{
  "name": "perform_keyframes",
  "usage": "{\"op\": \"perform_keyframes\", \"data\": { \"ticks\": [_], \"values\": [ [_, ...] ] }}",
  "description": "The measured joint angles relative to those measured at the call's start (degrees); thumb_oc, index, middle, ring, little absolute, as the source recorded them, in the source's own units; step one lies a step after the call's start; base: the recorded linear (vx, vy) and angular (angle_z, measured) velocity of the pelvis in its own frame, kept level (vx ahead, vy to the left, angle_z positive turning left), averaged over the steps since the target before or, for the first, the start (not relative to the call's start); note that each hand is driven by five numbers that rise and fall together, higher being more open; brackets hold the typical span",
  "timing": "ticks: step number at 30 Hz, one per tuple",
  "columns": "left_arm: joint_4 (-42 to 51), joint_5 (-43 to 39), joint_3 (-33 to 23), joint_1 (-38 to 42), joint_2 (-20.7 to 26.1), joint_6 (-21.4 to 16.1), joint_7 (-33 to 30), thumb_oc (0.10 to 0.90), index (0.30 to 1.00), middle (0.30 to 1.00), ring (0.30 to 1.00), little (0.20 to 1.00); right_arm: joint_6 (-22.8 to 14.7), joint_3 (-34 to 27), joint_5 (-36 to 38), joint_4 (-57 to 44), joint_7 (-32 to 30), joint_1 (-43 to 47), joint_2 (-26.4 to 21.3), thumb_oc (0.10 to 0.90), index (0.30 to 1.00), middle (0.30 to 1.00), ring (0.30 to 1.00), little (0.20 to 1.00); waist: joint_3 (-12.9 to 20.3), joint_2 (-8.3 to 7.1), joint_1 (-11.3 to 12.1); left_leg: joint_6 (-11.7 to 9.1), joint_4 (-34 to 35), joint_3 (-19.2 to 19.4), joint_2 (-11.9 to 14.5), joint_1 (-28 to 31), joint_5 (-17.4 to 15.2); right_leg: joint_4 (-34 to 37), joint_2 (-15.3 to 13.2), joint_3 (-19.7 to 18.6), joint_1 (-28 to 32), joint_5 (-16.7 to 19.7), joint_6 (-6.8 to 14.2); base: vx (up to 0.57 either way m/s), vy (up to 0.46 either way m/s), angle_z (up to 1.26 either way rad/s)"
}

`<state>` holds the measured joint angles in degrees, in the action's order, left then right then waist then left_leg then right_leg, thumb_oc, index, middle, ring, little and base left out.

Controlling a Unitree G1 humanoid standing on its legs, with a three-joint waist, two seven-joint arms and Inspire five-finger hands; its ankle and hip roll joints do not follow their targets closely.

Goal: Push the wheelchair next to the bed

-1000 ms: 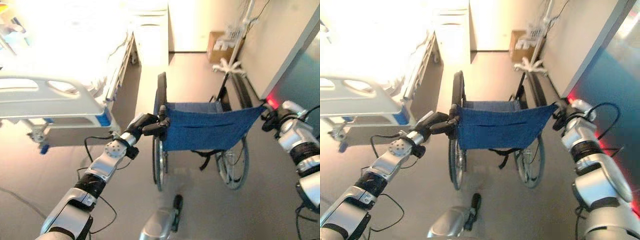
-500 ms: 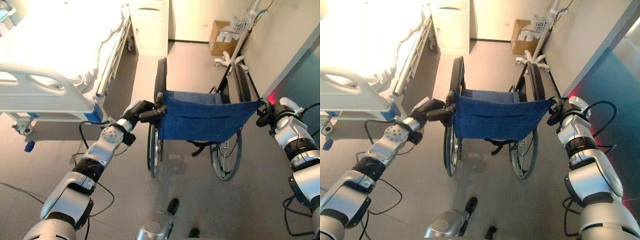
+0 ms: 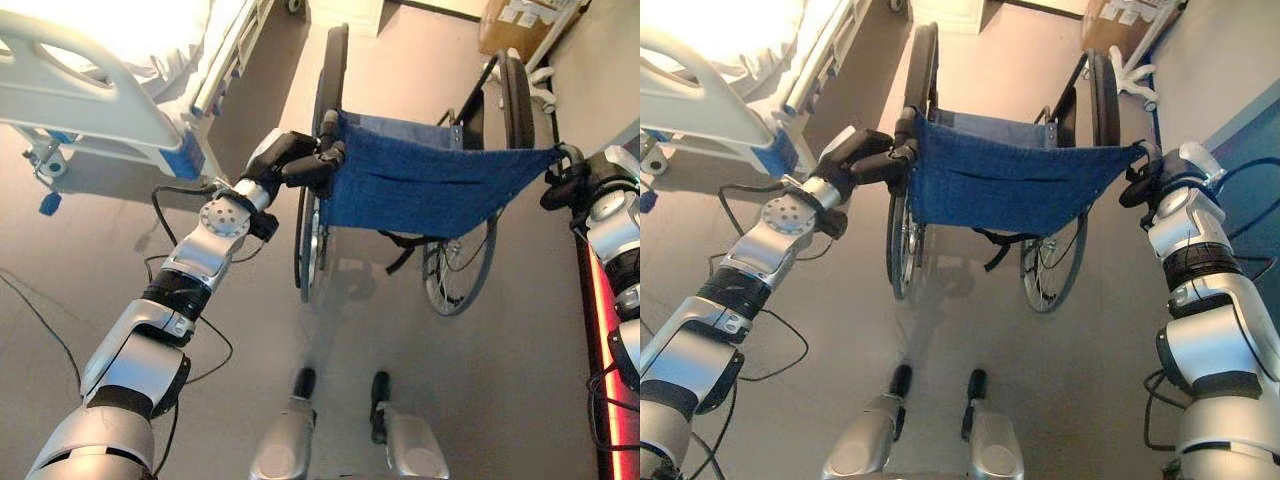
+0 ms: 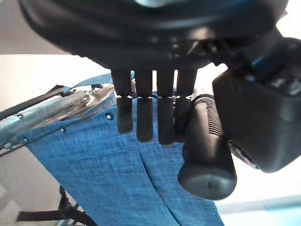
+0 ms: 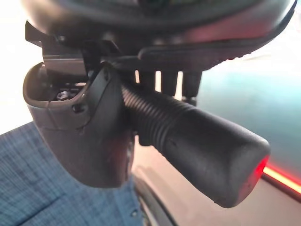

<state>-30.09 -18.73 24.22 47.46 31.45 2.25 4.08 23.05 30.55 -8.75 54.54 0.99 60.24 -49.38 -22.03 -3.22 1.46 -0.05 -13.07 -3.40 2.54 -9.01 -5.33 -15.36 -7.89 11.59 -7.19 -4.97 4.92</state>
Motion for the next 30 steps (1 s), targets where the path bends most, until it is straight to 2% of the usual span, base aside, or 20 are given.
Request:
{"op": "perform_keyframes", "data": {
  "ticks": [1, 3, 5, 8, 9, 10, 12, 14, 15, 16, 18, 19, 20, 21, 22, 23, 24, 27, 29, 30],
  "values": [
    [1.19, 0.00, -0.16, -2.61, -0.78, -0.01, -0.90, 0.400, 0.300, 0.300, 0.300, 0.300, -0.01, 0.05, -0.08, -1.07, 0.08, -1.77, -0.46, 0.400, 0.300, 0.300, 0.300, 0.300, 0.08, 0.49, -0.42, 0.24, 1.40, 1.05, 1.61, 2.10, 0.16, 0.03, 0.20, 0.99, 2.16, -0.84, -1.11, 0.53, -0.377, 0.69],
    [3.07, 0.02, -0.06, -5.64, -1.24, -0.05, -1.49, 0.400, 0.300, 0.300, 0.300, 0.300, -0.02, 0.07, -1.24, -2.12, 0.13, -3.26, -0.52, 0.400, 0.300, 0.300, 0.300, 0.300, 0.50, 1.26, -0.65, 1.43, 3.14, 3.22, 3.34, 4.77, 0.26, -0.80, 0.73, 2.72, 4.57, -3.34, -1.50, 0.44, -0.277, 0.48],
    [2.30, 0.50, 0.27, -6.47, -3.56, -0.05, -1.90, 0.400, 0.300, 0.300, 0.300, 0.300, 0.00, -0.03, -2.93, -1.99, 0.32, -3.51, -1.26, 0.400, 0.300, 0.300, 0.300, 0.300, 1.76, 3.29, -0.70, 2.55, 3.03, 3.43, 3.93, 4.82, 3.60, -1.89, 1.17, 3.51, 5.26, -4.69, -2.27, 0.36, -0.204, 0.39],
    [1.13, 0.87, 0.90, -6.61, -5.48, -0.05, -2.86, 0.400, 0.300, 0.300, 0.300, 0.300, 0.03, 0.06, -5.21, -1.65, 0.35, -3.11, -1.73, 0.400, 0.300, 0.300, 0.300, 0.300, 2.69, 4.35, -0.47, -1.40, 2.50, 1.44, 3.10, 4.78, 7.53, -0.70, 1.42, 4.19, 6.76, -5.87, -1.37, 0.41, -0.192, 0.39],
    [0.55, 1.29, 1.19, -6.59, -6.09, 0.15, -3.19, 0.400, 0.300, 0.300, 0.300, 0.300, 0.03, 0.11, -6.38, -0.82, 0.35, -3.08, -1.36, 0.400, 0.300, 0.300, 0.300, 0.300, 2.71, 4.37, -0.68, -2.27, -2.37, 0.41, 2.64, 2.69, 7.92, 1.38, 1.86, 4.56, 8.87, -6.02, -1.81, 0.40, -0.172, 0.19],
    [0.33, 1.85, 1.58, -7.34, -6.33, 0.25, -3.85, 0.400, 0.300, 0.300, 0.300, 0.300, 0.35, 0.26, -6.57, -0.39, 0.66, -3.28, -0.76, 0.400, 0.300, 0.300, 0.300, 0.300, 2.65, 3.57, 0.51, -2.85, -3.82, 0.11, 1.20, 1.35, 7.05, 2.49, 1.01, 4.34, 10.30, -5.60, -2.21, 0.33, -0.140, 0.06],
    [0.27, 2.22, 1.73, -8.45, -5.88, 0.25, -3.79, 0.400, 0.300, 0.300, 0.300, 0.300, 0.35, 0.46, -6.95, -0.38, 0.67, -3.54, 0.19, 0.400, 0.300, 0.300, 0.300, 0.300, 2.72, 3.59, 1.20, -2.90, -1.20, 0.59, -2.19, 0.49, 7.08, 4.25, 1.17, 3.97, 12.57, -5.92, -2.71, 0.51, -0.195, -0.21],
    [0.55, 2.30, 2.21, -10.00, -5.73, -0.03, -3.55, 0.400, 0.300, 0.300, 0.300, 0.300, 0.85, 1.13, -6.95, -0.21, 0.97, -5.06, 0.54, 0.400, 0.300, 0.300, 0.300, 0.300, 2.67, 3.88, 3.87, -3.04, 2.39, 1.07, -5.63, -2.43, 7.33, 7.64, 3.51, 2.47, 16.74, -6.46, -4.02, 0.60, -0.165, -0.39],
    [0.81, 2.30, 2.21, -10.75, -5.44, -0.07, -3.55, 0.400, 0.300, 0.300, 0.300, 0.300, 0.85, 1.21, -6.76, -0.13, 1.06, -5.56, 0.85, 0.400, 0.300, 0.300, 0.300, 0.300, 2.84, 4.32, 4.82, -2.89, 3.48, 1.53, -5.74, -3.27, 7.46, 8.13, 4.54, 2.18, 17.85, -6.48, -4.10, 0.55, -0.071, -0.68],
    [1.58, 2.29, 2.24, -12.11, -4.63, -0.61, -3.07, 0.400, 0.300, 0.300, 0.300, 0.300, 0.85, 1.25, -6.55, 0.00, 1.34, -6.54, 1.39, 0.400, 0.300, 0.300, 0.300, 0.300, 3.22, 5.35, 6.46, -4.05, 5.72, 2.54, -5.55, -4.96, 8.20, 9.72, 6.62, 1.62, 20.47, -6.99, -4.54, 0.51, -0.022, -0.64],
    [3.23, 2.27, 1.76, -14.26, -3.17, -0.62, -2.98, 0.400, 0.300, 0.300, 0.300, 0.300, 0.65, 1.54, -6.61, 0.77, 1.84, -6.60, 2.90, 0.400, 0.300, 0.300, 0.300, 0.300, 3.88, 6.43, 9.02, -4.10, 5.57, 4.93, -4.84, -6.25, 8.15, 10.83, 8.02, 1.75, 22.96, -7.73, -4.32, 0.58, 0.011, -1.03],
    [3.73, 2.27, 1.16, -15.52, -2.52, -0.55, -2.44, 0.400, 0.300, 0.300, 0.300, 0.300, 0.49, 1.66, -6.63, 1.45, 2.12, -6.59, 3.91, 0.400, 0.300, 0.300, 0.300, 0.300, 4.74, 7.20, 11.12, -3.77, 4.20, 7.59, -4.18, -6.18, 7.67, 11.53, 8.37, 1.81, 25.14, -8.55, -3.74, 0.63, 0.049, -1.16],
    [3.91, 2.26, 0.91, -16.17, -2.23, -0.54, -2.23, 0.400, 0.300, 0.300, 0.300, 0.300, 0.49, 2.01, -6.62, 1.49, 2.53, -6.60, 4.27, 0.400, 0.300, 0.300, 0.300, 0.300, 5.54, 7.91, 11.85, -3.07, 3.44, 8.52, -3.90, -5.83, 7.05, 11.53, 9.05, 1.63, 26.13, -9.42, -3.12, 0.59, 0.067, -0.78],
    [3.77, 2.26, 0.38, -16.54, -2.05, -0.31, -1.68, 0.400, 0.300, 0.300, 0.300, 0.300, 0.49, 2.65, -6.37, 1.78, 3.26, -7.05, 4.62, 0.400, 0.300, 0.300, 0.300, 0.300, 6.66, 8.68, 11.89, 1.07, 2.41, 7.66, -4.61, -4.68, 5.93, 10.43, 9.86, 1.48, 28.04, -11.85, -2.16, 0.66, 0.047, -0.28],
    [3.28, 2.13, -0.15, -16.80, -1.90, -0.23, -1.52, 0.400, 0.300, 0.300, 0.300, 0.300, 0.49, 1.75, -6.37, 2.38, 3.21, -8.34, 6.58, 0.400, 0.300, 0.300, 0.300, 0.300, 7.48, 5.84, 12.21, 0.94, 0.83, 7.64, -5.99, -4.67, 6.17, 8.33, 9.03, 0.56, 27.99, -14.46, -2.98, 0.48, 0.018, 0.00],
    [2.82, 2.13, -0.27, -16.69, -1.80, -0.23, -1.52, 0.400, 0.300, 0.300, 0.300, 0.300, 0.49, 1.33, -6.35, 3.06, 3.07, -8.79, 7.43, 0.400, 0.300, 0.300, 0.300, 0.300, 8.28, 4.05, 11.96, 0.94, 0.67, 7.62, -7.16, -4.97, 6.17, 7.61, 8.50, -0.19, 27.61, -15.67, -3.56, 0.46, 0.014, 0.16],
    [2.54, 2.50, -0.55, -15.66, -1.72, 0.21, -1.47, 0.400, 0.300, 0.300, 0.300, 0.300, 0.49, 1.22, -5.62, 3.88, 2.82, -9.12, 8.19, 0.400, 0.300, 0.300, 0.300, 0.300, 8.80, 1.29, 11.91, 1.63, 0.39, 8.15, -8.25, -4.77, 6.54, 3.97, 7.00, 0.50, 27.08, -16.35, -3.03, 0.32, 0.039, 0.23],
    [0.60, 2.86, -0.56, -14.02, -1.59, 0.59, -1.57, 0.400, 0.300, 0.300, 0.300, 0.300, 0.49, -0.23, -4.29, 4.00, 2.15, -10.16, 9.30, 0.400, 0.300, 0.300, 0.300, 0.300, 9.10, 0.67, 11.90, 5.39, -0.90, 7.78, -7.95, -2.90, 8.91, -9.37, 6.03, 0.74, 23.51, -15.46, -1.10, 0.45, 0.040, 0.05],
    [0.51, 3.35, -0.54, -14.00, -1.37, 0.82, -1.61, 0.400, 0.300, 0.300, 0.300, 0.300, 0.49, -0.70, -4.28, 4.00, 1.79, -10.70, 10.04, 0.400, 0.300, 0.300, 0.300, 0.300, 9.49, -0.21, 11.87, 6.31, -0.89, 7.14, -9.05, -1.72, 8.81, -17.10, 4.48, -0.39, 20.72, -13.85, 1.27, 0.40, -0.002, 0.02],
    [0.64, 3.36, -0.53, -13.87, -1.38, 1.19, -1.80, 0.400, 0.300, 0.300, 0.300, 0.300, 0.49, -1.01, -4.29, 3.90, 1.62, -10.77, 10.10, 0.400, 0.300, 0.300, 0.300, 0.300, 9.54, -0.51, 11.72, 8.00, -0.77, 5.88, -10.03, -0.74, 8.60, -21.02, 3.73, -0.69, 19.36, -11.84, 1.76, 0.43, -0.080, 0.08]
  ]
}}
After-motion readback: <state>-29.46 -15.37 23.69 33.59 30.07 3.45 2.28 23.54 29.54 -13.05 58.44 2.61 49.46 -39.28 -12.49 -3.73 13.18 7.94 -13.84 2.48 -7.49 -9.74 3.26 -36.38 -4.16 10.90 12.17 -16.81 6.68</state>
